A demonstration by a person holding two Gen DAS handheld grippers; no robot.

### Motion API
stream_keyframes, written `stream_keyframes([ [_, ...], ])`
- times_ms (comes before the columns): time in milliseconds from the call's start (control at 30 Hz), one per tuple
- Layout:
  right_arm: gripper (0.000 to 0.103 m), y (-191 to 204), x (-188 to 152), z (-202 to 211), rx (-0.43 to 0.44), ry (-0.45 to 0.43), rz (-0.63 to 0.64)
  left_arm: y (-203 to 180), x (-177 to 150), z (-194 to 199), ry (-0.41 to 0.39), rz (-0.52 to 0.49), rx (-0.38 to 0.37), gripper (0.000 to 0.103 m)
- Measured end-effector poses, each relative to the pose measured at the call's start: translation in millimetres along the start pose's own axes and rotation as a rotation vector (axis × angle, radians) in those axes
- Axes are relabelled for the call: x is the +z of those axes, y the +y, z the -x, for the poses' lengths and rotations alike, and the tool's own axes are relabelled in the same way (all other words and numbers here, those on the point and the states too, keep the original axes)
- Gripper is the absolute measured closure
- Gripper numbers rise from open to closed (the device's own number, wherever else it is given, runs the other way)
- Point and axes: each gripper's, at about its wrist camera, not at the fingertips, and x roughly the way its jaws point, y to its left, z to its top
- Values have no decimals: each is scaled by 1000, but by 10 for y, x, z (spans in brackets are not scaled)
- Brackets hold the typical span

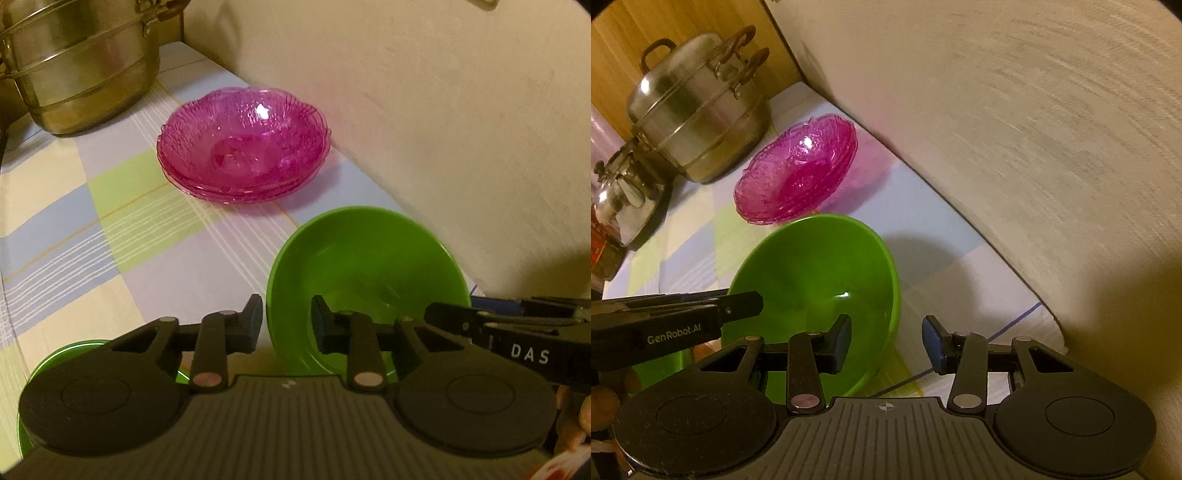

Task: Organize plates and bowls
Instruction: 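Close both tools on the rim of the smaller green bowl, then carry the smaller green bowl over the green and orange bowl stack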

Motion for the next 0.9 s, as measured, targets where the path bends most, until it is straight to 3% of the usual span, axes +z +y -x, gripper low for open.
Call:
stream_keyframes([
  [400,89,-18,6,-132,5,27,-3,14,13,-54,22,-10,17,90],
  [900,91,-18,26,57,-13,-19,-5,-75,34,169,-35,2,-7,93],
])
